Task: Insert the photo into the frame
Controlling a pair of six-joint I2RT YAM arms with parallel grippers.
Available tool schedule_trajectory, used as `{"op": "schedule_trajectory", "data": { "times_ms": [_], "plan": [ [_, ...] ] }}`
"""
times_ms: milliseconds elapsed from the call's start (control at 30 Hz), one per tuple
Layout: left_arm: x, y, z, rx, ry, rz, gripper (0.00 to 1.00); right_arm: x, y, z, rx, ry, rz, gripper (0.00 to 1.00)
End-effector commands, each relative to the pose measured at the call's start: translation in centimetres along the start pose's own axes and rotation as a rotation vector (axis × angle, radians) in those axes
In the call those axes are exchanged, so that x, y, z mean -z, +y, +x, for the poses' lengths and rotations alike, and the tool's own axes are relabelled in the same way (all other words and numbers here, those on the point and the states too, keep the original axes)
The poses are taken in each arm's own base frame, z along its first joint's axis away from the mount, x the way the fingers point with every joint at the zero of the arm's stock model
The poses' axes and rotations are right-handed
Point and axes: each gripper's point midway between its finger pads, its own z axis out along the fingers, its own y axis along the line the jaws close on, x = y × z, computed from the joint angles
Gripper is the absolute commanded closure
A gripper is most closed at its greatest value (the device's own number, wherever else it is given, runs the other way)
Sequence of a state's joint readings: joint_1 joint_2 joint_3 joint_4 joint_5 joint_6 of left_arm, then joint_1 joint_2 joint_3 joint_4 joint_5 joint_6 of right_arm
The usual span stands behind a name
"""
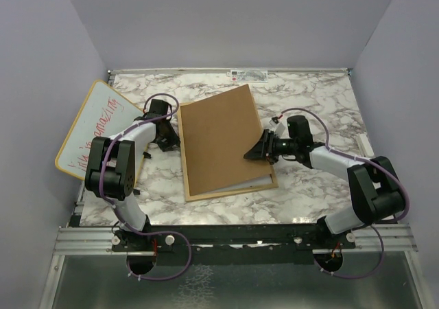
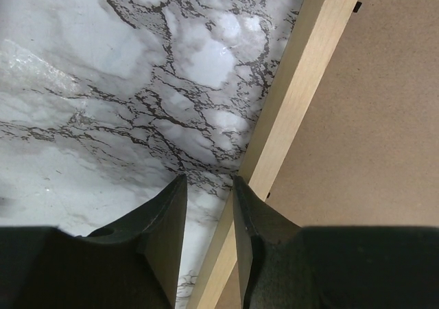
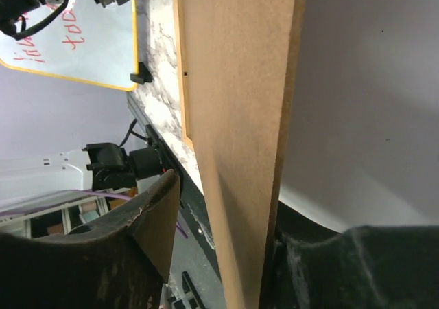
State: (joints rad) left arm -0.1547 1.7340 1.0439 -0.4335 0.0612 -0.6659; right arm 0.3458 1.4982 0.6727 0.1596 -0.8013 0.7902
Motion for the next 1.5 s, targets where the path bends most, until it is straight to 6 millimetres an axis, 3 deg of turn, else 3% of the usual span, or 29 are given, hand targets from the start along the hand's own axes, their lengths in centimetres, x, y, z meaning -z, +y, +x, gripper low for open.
{"op": "schedule_trajectory", "data": {
  "times_ms": [0, 133, 400, 600, 767, 933, 1167, 1467],
  "plan": [
    [1.1, 0.0, -0.4, -0.009, -0.011, -0.012, 0.65, 0.5, -0.6, -0.3, 0.040, 0.018, 0.093, 0.45],
    [1.6, 0.7, -1.5, -0.027, -0.051, -0.061, 0.60, 1.1, -1.9, -0.1, 0.055, 0.044, 0.190, 0.28],
    [1.8, 0.7, -1.9, -0.028, -0.065, -0.069, 0.55, 1.9, -3.6, 0.8, 0.045, 0.115, 0.307, 0.16],
    [1.9, 0.6, -2.1, -0.033, -0.071, -0.067, 0.50, 3.7, -5.1, 0.0, 0.055, 0.092, 0.483, 0.16],
    [1.9, 0.2, -2.1, -0.039, -0.063, -0.051, 0.39, 5.2, -6.5, -1.5, 0.073, 0.031, 0.633, 0.15],
    [1.9, -0.2, -2.3, -0.050, -0.059, -0.035, 0.37, 3.9, -5.7, -2.8, 0.110, 0.001, 0.559, 0.17],
    [1.7, -0.7, -1.5, -0.064, -0.018, 0.005, 0.33, 2.6, -5.5, -4.5, 0.130, -0.029, 0.527, 0.27],
    [1.1, -1.3, 0.4, -0.056, 0.050, 0.068, 0.28, 2.4, -8.1, -3.9, 0.065, -0.013, 0.615, 0.28]
  ]
}}
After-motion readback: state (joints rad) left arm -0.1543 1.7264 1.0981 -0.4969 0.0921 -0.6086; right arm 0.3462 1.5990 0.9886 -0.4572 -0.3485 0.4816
